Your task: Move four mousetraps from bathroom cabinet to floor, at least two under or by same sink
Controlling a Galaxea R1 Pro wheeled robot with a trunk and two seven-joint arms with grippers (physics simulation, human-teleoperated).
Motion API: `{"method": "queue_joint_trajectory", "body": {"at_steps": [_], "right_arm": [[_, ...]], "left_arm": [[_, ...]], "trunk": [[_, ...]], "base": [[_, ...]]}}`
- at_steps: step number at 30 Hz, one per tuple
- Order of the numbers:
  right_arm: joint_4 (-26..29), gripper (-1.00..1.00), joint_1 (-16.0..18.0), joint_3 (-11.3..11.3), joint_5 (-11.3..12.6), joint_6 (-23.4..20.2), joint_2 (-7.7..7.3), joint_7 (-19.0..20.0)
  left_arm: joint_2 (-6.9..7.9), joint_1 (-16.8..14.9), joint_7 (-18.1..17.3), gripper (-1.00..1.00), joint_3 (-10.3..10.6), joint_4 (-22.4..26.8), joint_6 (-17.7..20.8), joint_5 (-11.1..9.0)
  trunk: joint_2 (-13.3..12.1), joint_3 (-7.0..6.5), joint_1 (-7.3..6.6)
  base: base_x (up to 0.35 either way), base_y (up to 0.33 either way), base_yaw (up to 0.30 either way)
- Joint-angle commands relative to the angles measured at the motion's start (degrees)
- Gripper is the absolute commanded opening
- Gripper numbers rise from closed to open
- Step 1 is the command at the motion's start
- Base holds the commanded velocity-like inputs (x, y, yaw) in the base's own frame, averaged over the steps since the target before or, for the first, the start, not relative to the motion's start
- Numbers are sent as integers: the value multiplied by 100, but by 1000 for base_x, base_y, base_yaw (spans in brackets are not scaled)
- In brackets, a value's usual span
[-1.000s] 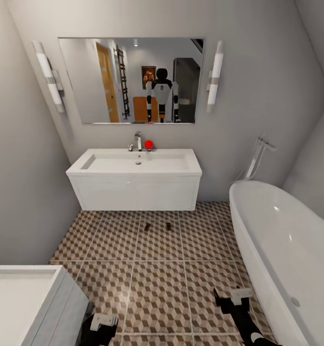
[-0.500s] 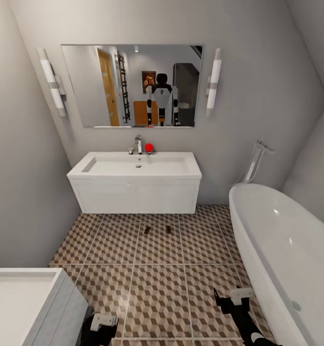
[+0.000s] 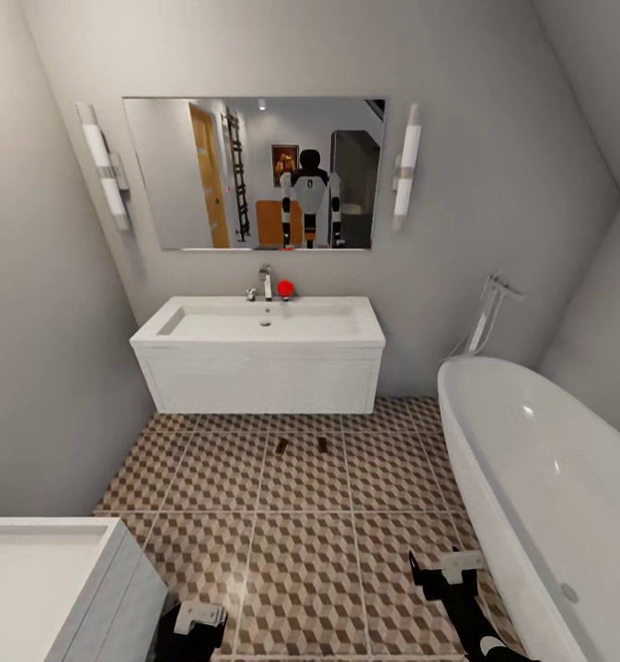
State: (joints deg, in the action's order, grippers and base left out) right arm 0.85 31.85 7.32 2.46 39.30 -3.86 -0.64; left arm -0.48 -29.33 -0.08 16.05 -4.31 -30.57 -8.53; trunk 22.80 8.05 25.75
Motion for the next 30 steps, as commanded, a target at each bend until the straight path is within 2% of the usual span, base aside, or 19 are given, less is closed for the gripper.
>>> {"method": "queue_joint_trajectory", "body": {"at_steps": [1, 30], "right_arm": [[-5, 100, 5, 42, 26, 16, 1, -7], [-5, 100, 5, 42, 26, 16, 14, -56]], "left_arm": [[-8, -11, -1, 100, 49, -26, -38, -52], [-21, -11, -1, 100, 50, -26, -20, -52]], "trunk": [[12, 4, 4], [12, -200, 4]], "base": [[0, 0, 0], [0, 0, 0]]}}
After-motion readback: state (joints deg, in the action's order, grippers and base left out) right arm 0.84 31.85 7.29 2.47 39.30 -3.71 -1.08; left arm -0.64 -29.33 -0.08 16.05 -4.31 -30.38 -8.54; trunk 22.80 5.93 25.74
